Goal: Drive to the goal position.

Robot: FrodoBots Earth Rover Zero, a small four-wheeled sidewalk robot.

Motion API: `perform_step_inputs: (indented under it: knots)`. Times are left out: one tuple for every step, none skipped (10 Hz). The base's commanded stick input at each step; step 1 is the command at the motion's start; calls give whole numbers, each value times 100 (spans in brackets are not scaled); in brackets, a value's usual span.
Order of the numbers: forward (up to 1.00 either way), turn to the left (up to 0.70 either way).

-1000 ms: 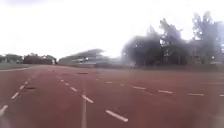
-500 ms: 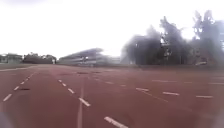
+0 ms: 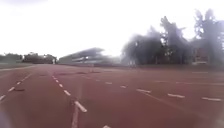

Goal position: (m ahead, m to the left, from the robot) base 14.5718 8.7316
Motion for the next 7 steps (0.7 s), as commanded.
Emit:
perform_step_inputs:
  knots:
    - [45,0]
    - [45,0]
    - [45,0]
    - [45,0]
    - [45,0]
    - [45,0]
    - [45,0]
